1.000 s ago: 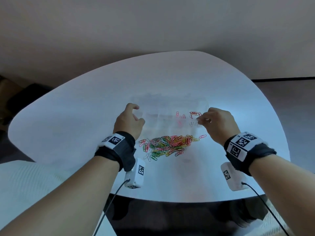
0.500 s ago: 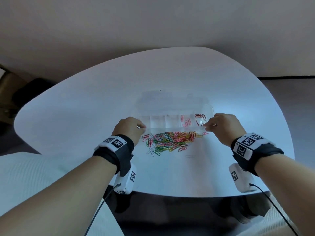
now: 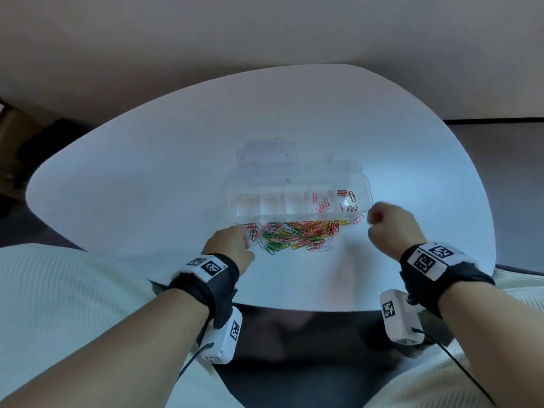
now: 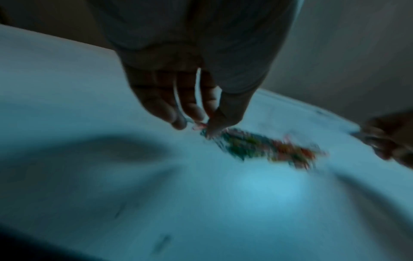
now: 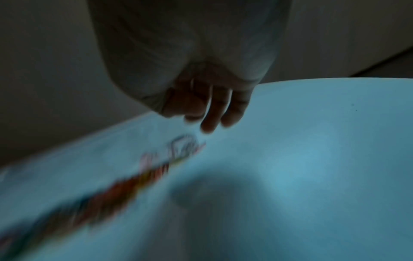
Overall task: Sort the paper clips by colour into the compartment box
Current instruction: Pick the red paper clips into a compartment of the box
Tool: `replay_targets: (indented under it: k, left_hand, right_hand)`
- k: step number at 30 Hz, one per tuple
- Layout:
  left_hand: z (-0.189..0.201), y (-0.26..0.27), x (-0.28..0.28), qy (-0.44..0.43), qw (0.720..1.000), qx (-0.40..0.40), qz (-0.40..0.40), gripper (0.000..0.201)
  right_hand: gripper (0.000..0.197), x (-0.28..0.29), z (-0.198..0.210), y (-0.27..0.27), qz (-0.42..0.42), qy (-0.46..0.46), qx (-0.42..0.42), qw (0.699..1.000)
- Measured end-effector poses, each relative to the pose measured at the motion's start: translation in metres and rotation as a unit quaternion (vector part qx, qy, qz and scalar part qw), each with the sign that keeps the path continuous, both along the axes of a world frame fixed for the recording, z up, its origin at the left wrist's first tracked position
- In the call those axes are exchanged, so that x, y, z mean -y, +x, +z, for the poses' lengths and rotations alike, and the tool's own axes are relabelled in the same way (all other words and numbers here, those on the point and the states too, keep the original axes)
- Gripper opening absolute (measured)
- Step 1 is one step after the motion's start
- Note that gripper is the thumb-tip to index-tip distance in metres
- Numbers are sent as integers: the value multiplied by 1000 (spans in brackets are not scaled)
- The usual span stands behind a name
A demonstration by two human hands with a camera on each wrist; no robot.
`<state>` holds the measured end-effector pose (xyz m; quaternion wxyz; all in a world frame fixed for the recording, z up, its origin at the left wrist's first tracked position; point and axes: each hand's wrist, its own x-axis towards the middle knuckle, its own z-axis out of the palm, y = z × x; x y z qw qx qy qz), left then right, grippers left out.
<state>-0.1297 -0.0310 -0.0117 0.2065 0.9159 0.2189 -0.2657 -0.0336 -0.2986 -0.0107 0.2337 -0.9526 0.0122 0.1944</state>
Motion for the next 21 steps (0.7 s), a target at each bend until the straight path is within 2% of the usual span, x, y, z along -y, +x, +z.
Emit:
replay_targets:
  k: [2, 5, 8, 12, 16, 17, 18, 19, 21]
  left_hand:
    - [-10, -1, 11, -52, 994, 32, -90, 25]
    - [-23, 3, 26, -63, 984, 73, -153, 36]
    - [-34, 3, 26, -37, 985, 100, -138, 33]
    - [-35, 0, 18, -20, 990, 105, -88, 24]
    - [-26, 4, 44, -77, 975, 105, -180, 14]
    - [-26, 4, 51, -78, 974, 108, -182, 13]
    - [-28, 4, 55, -73, 979, 112, -155, 12]
    - [-30, 3, 55, -67, 987, 110, -94, 11]
    - [-34, -2, 45, -58, 991, 82, 87, 16]
  right_hand:
    - [25, -7, -10, -16, 107, -46, -62, 991]
    - [24, -18, -25, -34, 217, -40, -38, 975]
    - [18, -27, -34, -40, 233, -22, 11, 972]
    - [16, -26, -42, -39, 250, -49, 18, 967]
    - [21, -31, -42, -39, 244, -68, 24, 967]
    - [22, -32, -41, -40, 249, -79, 25, 965]
    - [24, -33, -40, -42, 254, -92, 25, 962]
    - [24, -31, -39, -45, 257, -100, 26, 961]
    - [21, -26, -39, -47, 252, -94, 33, 963]
